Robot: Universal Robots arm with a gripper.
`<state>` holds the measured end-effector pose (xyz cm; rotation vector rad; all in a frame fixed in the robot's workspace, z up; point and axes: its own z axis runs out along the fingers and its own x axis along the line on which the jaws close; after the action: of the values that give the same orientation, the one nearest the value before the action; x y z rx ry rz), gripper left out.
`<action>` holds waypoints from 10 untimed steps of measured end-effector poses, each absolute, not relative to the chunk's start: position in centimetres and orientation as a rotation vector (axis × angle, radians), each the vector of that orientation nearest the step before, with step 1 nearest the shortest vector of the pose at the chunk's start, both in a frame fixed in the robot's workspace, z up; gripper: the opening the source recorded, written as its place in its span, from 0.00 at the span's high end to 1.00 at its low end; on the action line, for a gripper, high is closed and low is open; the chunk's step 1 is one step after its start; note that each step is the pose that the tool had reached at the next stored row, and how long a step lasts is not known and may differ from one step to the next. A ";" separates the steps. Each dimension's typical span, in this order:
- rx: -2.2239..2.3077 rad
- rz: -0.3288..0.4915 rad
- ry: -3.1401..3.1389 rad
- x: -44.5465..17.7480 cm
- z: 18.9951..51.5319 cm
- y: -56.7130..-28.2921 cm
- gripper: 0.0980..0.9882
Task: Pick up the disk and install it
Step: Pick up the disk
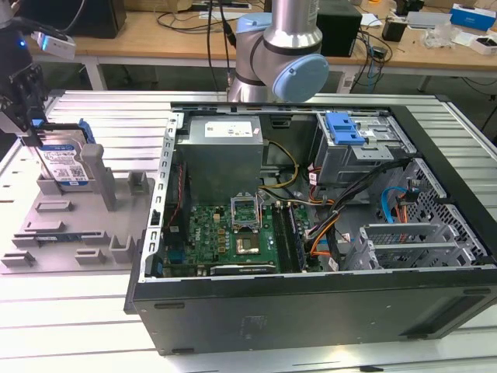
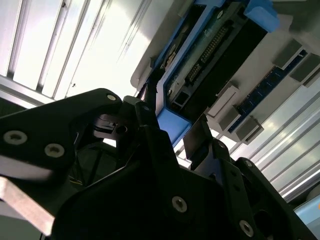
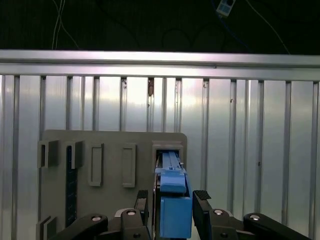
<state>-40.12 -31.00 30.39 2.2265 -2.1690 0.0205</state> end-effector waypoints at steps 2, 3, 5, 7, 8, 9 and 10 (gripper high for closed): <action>2.226 0.021 -2.169 -40.1 30.3 -31.0 0.57; 2.226 0.021 -2.169 -40.1 30.3 -31.0 0.57; 2.226 0.021 -2.169 -40.1 30.3 -31.0 0.57; 2.227 0.021 -2.169 -40.1 30.2 -31.0 0.57; 2.227 0.021 -2.169 -40.1 30.2 -31.0 0.57; 2.227 0.020 -2.169 -40.1 30.2 -31.0 0.57; 2.226 0.020 -2.169 -40.1 30.2 -31.0 0.57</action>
<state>-40.12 -31.00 30.19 2.2265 -2.1692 0.0205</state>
